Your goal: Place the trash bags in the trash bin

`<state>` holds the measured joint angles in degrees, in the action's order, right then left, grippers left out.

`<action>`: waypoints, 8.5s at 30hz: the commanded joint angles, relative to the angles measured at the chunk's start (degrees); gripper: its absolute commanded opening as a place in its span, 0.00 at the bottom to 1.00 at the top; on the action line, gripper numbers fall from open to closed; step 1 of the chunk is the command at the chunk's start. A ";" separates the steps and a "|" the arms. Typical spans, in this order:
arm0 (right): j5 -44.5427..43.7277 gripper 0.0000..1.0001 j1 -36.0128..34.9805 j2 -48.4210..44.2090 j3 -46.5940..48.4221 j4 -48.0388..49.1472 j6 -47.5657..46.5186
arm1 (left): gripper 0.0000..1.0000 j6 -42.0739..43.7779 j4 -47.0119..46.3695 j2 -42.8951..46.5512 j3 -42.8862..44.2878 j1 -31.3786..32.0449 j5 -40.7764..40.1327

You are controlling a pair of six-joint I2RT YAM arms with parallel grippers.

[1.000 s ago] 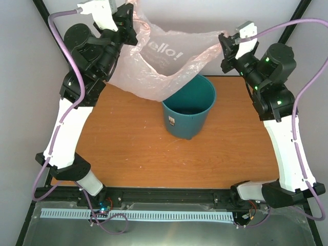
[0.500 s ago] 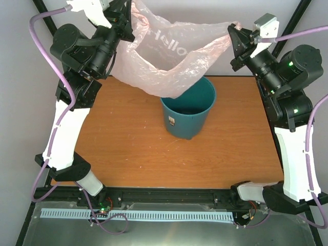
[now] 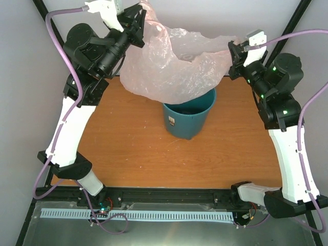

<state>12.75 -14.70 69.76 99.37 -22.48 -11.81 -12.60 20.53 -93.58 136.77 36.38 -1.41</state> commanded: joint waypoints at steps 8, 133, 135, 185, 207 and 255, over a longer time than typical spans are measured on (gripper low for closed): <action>-14.69 0.03 4.35 -5.66 -0.96 -3.51 1.07 | 0.01 -3.67 1.18 -4.43 1.38 0.83 12.22; 6.78 0.03 8.37 6.91 -4.07 -10.84 6.19 | 0.64 -9.71 20.44 9.13 -39.87 -5.47 1.41; 7.05 0.03 8.37 7.01 -4.18 -10.80 6.19 | 0.62 -9.98 19.24 10.35 -43.22 -8.00 4.57; 30.14 0.03 4.21 -1.68 -11.10 -23.26 7.38 | 0.06 -30.19 3.75 24.56 -71.45 -8.60 17.29; 17.69 0.03 4.41 -8.21 -12.95 -28.53 2.49 | 0.69 -3.30 21.89 38.35 -56.00 -3.43 14.87; 28.10 0.03 4.50 -16.25 -27.58 -25.82 -2.47 | 0.71 37.50 29.66 9.03 -30.66 32.26 -21.44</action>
<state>39.75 -10.26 53.60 72.69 -48.64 -13.98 23.55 49.50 -85.27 106.74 67.99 -18.46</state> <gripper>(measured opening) 0.031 0.741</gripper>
